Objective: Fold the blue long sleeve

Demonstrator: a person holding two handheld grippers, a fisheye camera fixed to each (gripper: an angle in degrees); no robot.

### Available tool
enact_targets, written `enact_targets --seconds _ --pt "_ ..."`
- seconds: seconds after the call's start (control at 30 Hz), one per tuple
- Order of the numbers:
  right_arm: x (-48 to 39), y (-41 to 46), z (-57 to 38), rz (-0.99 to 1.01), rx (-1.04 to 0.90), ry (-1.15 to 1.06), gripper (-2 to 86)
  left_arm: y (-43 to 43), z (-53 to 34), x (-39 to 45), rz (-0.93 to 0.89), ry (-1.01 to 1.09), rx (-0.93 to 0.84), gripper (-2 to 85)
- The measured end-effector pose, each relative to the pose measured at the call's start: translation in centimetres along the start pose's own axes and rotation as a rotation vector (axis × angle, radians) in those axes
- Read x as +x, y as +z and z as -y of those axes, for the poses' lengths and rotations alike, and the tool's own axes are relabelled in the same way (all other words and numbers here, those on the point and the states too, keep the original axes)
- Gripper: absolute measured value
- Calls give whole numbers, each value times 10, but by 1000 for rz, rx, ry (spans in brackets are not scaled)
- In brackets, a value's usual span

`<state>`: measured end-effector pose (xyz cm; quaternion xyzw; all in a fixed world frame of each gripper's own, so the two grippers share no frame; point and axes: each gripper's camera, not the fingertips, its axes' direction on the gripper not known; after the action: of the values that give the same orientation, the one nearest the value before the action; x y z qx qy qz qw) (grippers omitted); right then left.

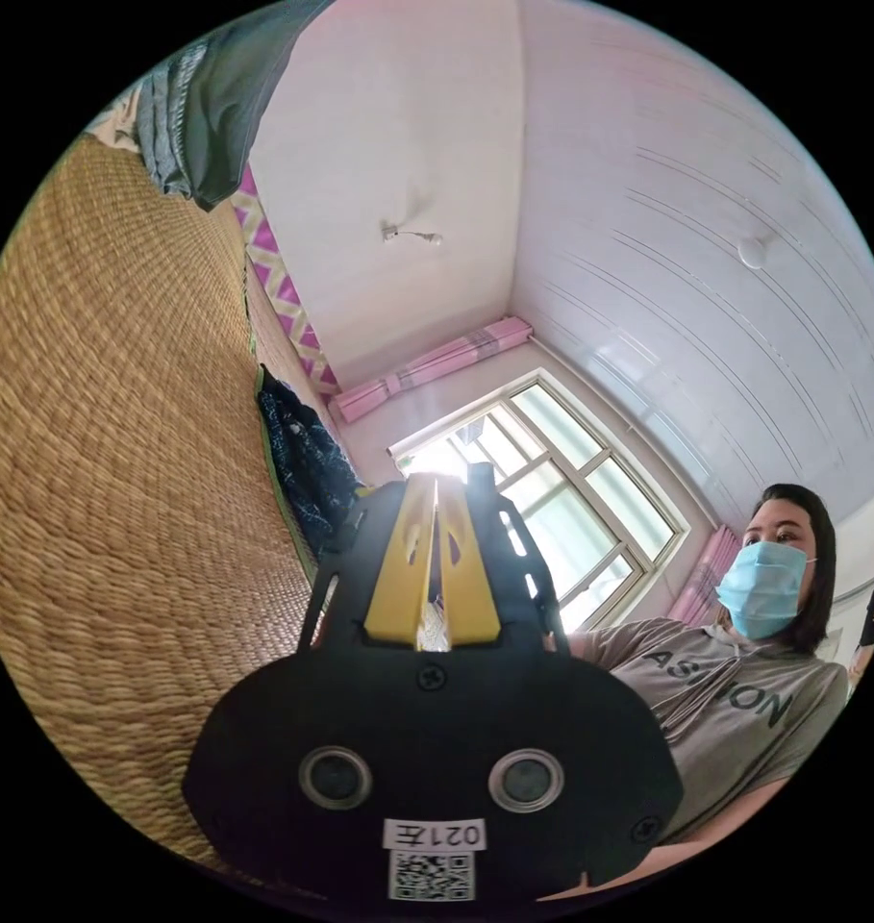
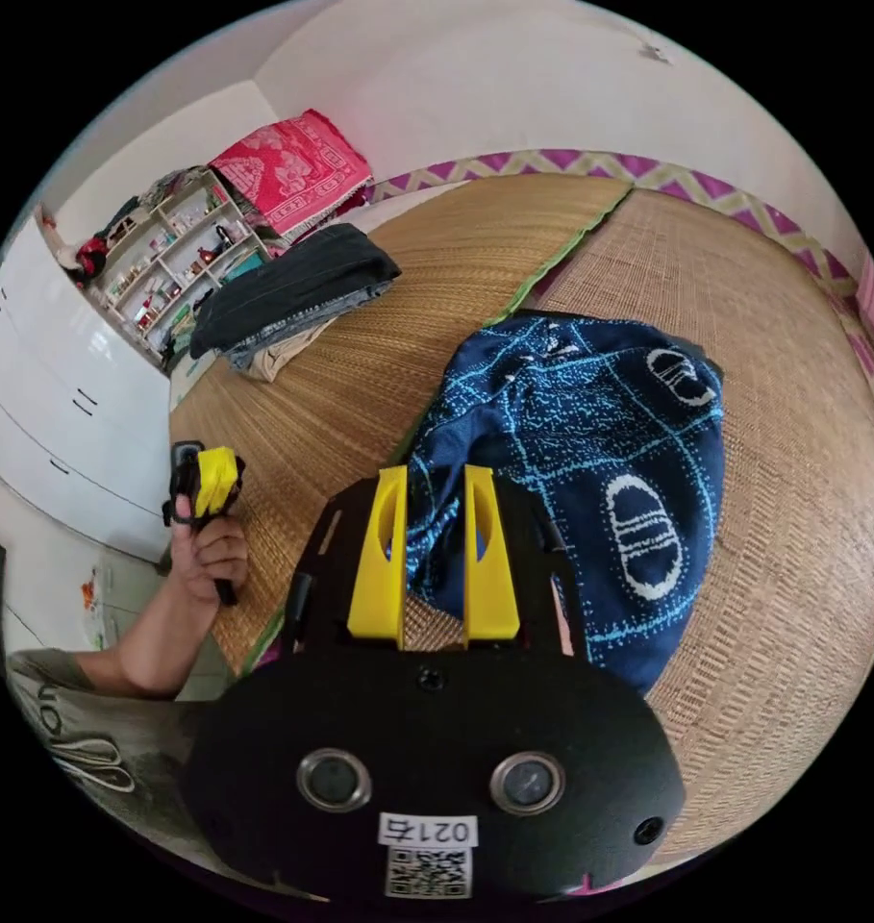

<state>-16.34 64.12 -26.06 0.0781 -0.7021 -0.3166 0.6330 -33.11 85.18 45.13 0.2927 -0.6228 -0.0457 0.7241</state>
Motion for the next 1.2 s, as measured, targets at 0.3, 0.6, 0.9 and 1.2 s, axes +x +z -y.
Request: enact_targets --seconds 0.3,0.6,0.9,1.2 --pt "-66 19 -53 -324 19 -228 63 5 14 -5 1 2 0 -9" --pt "103 -89 -76 228 173 111 -5 7 26 -17 4 0 0 -9" --pt "467 -266 -282 431 416 582 0 11 36 -35 10 -7 0 -9" --pt "520 -280 -421 208 465 512 -7 18 44 -55 14 -8 -5 -9"
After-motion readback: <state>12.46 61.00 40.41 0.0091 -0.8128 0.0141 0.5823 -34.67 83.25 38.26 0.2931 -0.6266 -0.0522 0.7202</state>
